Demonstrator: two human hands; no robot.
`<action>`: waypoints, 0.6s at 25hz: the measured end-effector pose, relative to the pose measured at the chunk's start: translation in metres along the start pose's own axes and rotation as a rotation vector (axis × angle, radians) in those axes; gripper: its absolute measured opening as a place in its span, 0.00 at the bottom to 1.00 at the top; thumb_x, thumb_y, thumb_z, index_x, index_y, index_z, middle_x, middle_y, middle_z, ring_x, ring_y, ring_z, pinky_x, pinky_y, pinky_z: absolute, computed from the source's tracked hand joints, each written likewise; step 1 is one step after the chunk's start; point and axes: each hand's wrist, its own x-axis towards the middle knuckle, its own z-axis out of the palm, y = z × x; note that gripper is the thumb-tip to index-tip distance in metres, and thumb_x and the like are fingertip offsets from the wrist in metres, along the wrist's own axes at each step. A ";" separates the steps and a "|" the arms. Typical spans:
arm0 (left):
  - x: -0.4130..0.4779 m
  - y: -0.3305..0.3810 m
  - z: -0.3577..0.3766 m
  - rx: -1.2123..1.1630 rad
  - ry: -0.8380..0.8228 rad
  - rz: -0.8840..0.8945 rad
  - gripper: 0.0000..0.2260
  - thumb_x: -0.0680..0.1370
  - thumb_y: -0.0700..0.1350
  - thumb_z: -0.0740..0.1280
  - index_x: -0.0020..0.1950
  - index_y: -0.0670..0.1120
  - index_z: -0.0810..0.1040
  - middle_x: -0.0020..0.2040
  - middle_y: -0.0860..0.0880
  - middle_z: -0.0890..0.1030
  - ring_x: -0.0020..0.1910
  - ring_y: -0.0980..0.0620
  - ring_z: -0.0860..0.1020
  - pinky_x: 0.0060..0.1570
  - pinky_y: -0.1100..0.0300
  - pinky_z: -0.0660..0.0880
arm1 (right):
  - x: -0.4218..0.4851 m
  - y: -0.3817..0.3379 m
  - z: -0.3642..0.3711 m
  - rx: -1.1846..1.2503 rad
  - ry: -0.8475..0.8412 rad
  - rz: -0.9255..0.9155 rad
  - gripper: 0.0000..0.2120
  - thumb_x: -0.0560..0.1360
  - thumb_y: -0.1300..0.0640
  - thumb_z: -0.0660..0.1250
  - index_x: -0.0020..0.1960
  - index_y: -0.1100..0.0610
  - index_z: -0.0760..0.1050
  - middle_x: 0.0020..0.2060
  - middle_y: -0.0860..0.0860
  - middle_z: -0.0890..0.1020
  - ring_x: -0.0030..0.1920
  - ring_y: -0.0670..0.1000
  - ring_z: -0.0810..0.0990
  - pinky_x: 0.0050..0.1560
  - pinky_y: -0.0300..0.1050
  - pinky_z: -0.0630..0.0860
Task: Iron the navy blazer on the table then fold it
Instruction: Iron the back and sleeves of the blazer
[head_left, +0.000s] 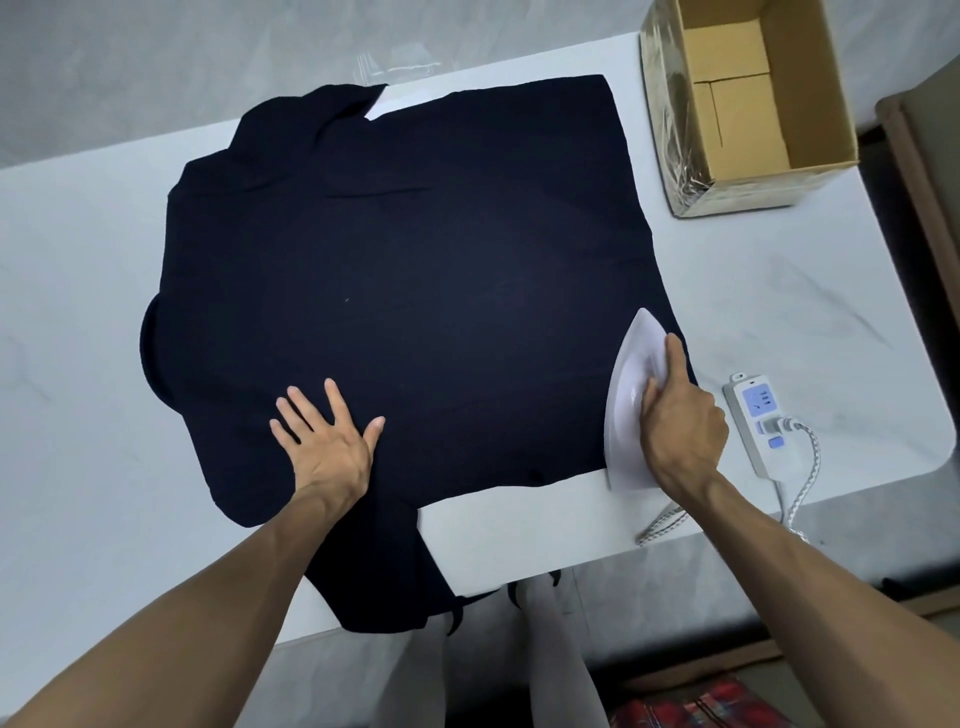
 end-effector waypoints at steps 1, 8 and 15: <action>0.000 0.000 0.000 0.007 -0.010 -0.001 0.38 0.80 0.65 0.43 0.80 0.40 0.38 0.77 0.27 0.46 0.77 0.28 0.47 0.74 0.35 0.50 | 0.001 0.004 -0.001 0.009 0.007 0.016 0.23 0.82 0.56 0.53 0.77 0.50 0.54 0.35 0.56 0.72 0.36 0.58 0.68 0.38 0.49 0.64; -0.006 0.005 -0.016 -0.042 -0.070 -0.018 0.35 0.83 0.62 0.45 0.81 0.42 0.39 0.78 0.29 0.44 0.78 0.31 0.46 0.76 0.36 0.49 | 0.011 0.025 -0.006 0.030 0.018 0.035 0.25 0.82 0.56 0.55 0.78 0.51 0.53 0.41 0.62 0.81 0.36 0.58 0.69 0.37 0.49 0.65; -0.061 0.152 -0.032 -0.039 0.196 0.780 0.30 0.85 0.57 0.46 0.79 0.46 0.36 0.80 0.40 0.37 0.80 0.42 0.38 0.78 0.47 0.40 | 0.005 0.012 -0.026 0.086 0.031 -0.094 0.26 0.82 0.54 0.55 0.78 0.47 0.54 0.41 0.60 0.79 0.42 0.62 0.74 0.40 0.49 0.65</action>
